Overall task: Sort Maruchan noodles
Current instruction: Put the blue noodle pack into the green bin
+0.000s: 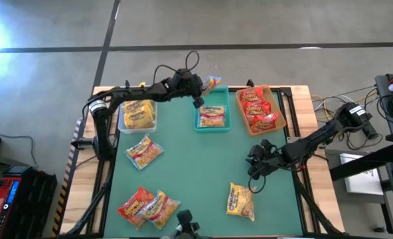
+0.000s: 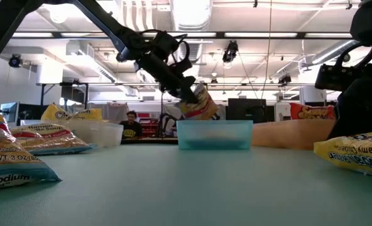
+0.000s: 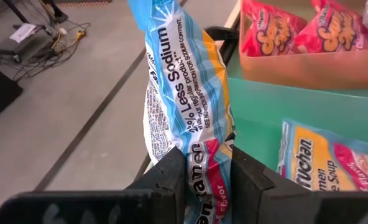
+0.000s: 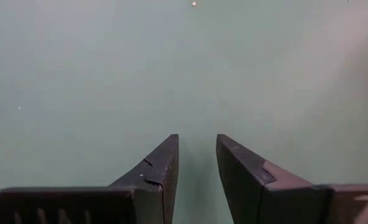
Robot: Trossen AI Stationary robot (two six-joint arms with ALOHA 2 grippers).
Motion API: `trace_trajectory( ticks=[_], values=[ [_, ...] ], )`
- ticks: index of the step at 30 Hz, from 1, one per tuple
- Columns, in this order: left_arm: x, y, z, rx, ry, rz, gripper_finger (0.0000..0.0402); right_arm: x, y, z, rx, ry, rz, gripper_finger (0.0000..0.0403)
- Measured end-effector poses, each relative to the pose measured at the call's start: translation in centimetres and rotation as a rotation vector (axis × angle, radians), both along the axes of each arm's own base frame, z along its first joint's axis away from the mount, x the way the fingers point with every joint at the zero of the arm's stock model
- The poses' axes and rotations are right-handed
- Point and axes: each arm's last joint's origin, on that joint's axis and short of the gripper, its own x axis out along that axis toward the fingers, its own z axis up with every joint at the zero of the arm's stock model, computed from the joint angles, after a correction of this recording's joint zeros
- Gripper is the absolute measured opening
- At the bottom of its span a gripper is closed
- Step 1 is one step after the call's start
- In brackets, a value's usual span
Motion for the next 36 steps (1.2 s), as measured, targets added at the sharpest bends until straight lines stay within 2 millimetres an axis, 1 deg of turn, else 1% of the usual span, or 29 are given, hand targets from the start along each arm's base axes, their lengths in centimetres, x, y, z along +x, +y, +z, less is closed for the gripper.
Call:
trace_trajectory(
  ticks=[4, 7, 10, 16, 20, 23, 26, 33, 36],
  values=[
    [0.0, 0.0, -0.4, 0.006, 0.025, -0.006, 0.0069, 0.0, 0.0, 0.0, 0.0, 0.0, 0.0, 0.0101],
    [0.0, 0.2, -0.8, 0.021, 0.048, 0.03, 0.0081, 0.0, 0.0, 0.0, 0.002, -0.001, -0.002, 0.0104],
    [-0.1, 0.3, -1.1, 0.019, 0.077, 0.053, 0.01, 0.0, 0.0, 0.0, 0.004, -0.002, -0.005, 0.0105],
    [0.0, 0.3, -0.9, 0.032, 0.056, 0.067, 0.0144, 0.0, 0.0, 0.0, 0.002, 0.001, -0.001, 0.0101],
    [-0.1, 0.6, -0.6, 0.076, 0.04, 0.166, 0.0163, 0.0, 0.0, 0.0, 0.002, 0.001, 0.0, 0.0101],
    [-0.1, 1.0, -0.1, 0.097, -0.009, 0.243, 0.0166, 0.0, 0.0, 0.0, 0.001, 0.001, 0.0, 0.0103],
    [-0.2, 1.3, 0.2, 0.103, -0.045, 0.264, 0.0164, 0.0, 0.0, 0.0, 0.001, 0.001, 0.001, 0.0101],
    [-0.1, 1.3, 0.7, 0.12, -0.083, 0.262, 0.0154, 0.0, 0.0, 0.0, 0.001, 0.002, 0.001, 0.01],
    [-0.1, 1.1, 1.8, 0.092, -0.16, 0.186, 0.0153, 0.0, 0.0, 0.0, 0.0, 0.002, 0.001, 0.0103]
  ],
)
